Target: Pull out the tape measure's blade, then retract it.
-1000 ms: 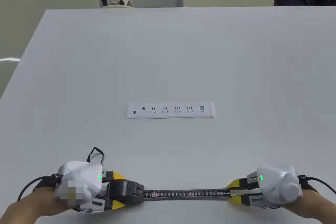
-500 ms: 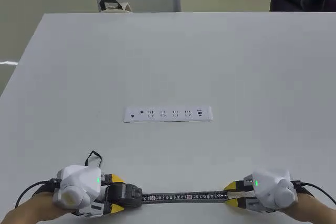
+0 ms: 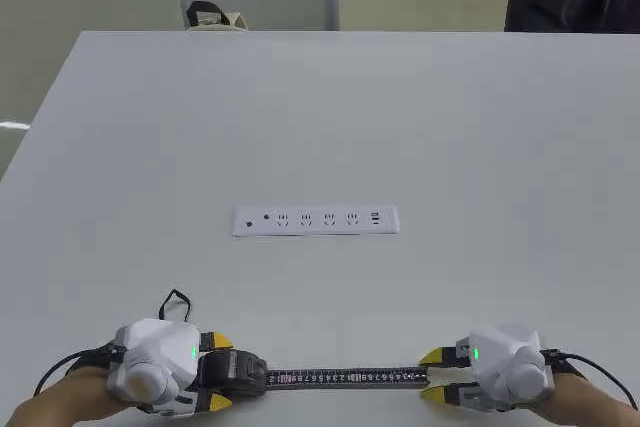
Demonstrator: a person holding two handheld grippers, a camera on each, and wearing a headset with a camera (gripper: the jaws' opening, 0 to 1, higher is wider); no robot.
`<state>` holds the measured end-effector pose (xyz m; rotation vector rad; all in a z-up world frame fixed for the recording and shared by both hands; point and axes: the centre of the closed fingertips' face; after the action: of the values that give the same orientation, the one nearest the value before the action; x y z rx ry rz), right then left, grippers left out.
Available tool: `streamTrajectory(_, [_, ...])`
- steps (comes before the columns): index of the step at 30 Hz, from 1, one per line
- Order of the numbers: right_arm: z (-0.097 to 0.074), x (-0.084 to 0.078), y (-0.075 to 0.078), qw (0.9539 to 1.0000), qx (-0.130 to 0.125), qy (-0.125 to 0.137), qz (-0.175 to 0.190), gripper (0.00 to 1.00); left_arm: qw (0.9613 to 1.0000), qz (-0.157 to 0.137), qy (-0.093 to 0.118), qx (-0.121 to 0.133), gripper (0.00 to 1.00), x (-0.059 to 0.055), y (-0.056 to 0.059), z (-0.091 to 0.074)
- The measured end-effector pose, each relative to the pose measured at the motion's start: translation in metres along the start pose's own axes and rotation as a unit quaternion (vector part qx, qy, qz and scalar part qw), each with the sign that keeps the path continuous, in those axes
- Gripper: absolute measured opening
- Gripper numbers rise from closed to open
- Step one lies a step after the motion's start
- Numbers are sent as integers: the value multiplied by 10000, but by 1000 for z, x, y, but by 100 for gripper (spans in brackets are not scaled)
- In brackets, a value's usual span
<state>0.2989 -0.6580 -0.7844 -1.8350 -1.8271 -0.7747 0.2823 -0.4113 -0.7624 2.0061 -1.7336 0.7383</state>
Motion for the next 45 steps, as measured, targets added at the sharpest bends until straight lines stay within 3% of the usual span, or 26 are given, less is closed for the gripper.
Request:
streamTrajectory(6, [-2, 7, -1, 9999, -108, 18, 59, 29, 9999, -87, 23, 114, 45, 2, 0, -9])
streamTrajectory(11, [-8, 9, -1, 9994, -266, 14, 233, 39, 9988, -339, 199, 294, 49, 2, 3, -17])
streamTrajectory(18, [-19, 10, -7, 9970, -551, 47, 550, 47, 9924, -886, 515, 681, 59, -1, 9, -28])
streamTrajectory(25, [-32, 14, -18, 9925, -820, 190, 884, 51, 9816, -1364, 821, 1056, 65, 2, 22, -44])
streamTrajectory(31, [-41, 16, -29, 9864, -1068, 279, 1220, 56, 9716, -1766, 947, 1257, 68, 2, 38, -51])
streamTrajectory(38, [-52, 20, -41, 9730, -1454, 477, 1728, 62, 9596, -2048, 1137, 1558, 71, 6, 55, -55])
streamTrajectory(45, [-62, 28, -53, 9608, -1788, 688, 2005, 66, 9416, -2401, 1352, 1933, 75, 10, 65, -63])
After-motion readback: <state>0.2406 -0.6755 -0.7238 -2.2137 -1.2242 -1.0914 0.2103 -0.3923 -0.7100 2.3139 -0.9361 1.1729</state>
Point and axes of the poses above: the centre of the closed fingertips' face, and the gripper's own axes: z roughly forward along the fingers, y roughly to its right, x roughly out of its top, and after that the axes turned 3 degrees about -x, right-handed
